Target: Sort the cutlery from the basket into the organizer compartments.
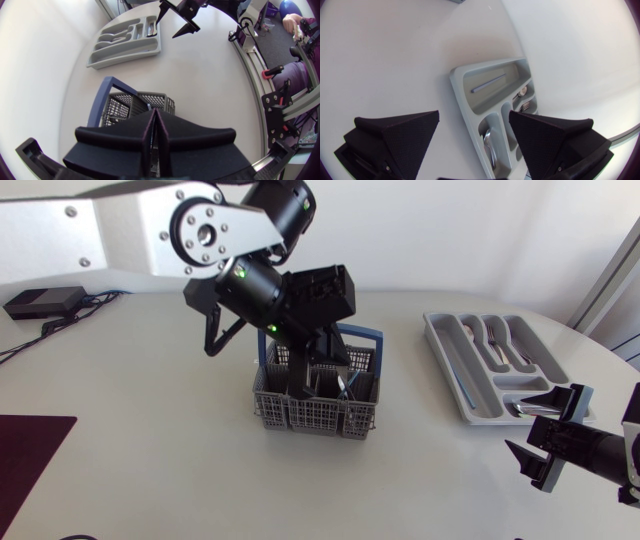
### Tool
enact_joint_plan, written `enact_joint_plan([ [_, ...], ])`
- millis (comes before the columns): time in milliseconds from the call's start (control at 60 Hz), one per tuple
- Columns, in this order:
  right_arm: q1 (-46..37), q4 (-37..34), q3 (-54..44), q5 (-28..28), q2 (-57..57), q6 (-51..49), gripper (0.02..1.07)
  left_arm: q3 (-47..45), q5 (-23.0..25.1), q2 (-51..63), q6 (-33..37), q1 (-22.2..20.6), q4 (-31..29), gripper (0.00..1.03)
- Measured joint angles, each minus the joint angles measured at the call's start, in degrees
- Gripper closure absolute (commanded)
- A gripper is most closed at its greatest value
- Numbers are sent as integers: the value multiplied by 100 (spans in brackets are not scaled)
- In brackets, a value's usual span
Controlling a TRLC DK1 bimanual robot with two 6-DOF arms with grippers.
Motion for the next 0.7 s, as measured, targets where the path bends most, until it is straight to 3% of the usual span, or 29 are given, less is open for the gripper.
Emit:
enact_joint_plan([
  [233, 186, -625, -63, 0, -490, 168, 7, 1113, 2, 85, 44, 0, -1019, 100],
  [400, 533, -2068, 181, -125, -1285, 651, 7, 2004, 17, 149, 37, 7, -1845, 100],
  [700, 1609, -3460, 1167, -214, -1952, 1947, 7, 2385, 144, 118, -212, -2, -2417, 100],
])
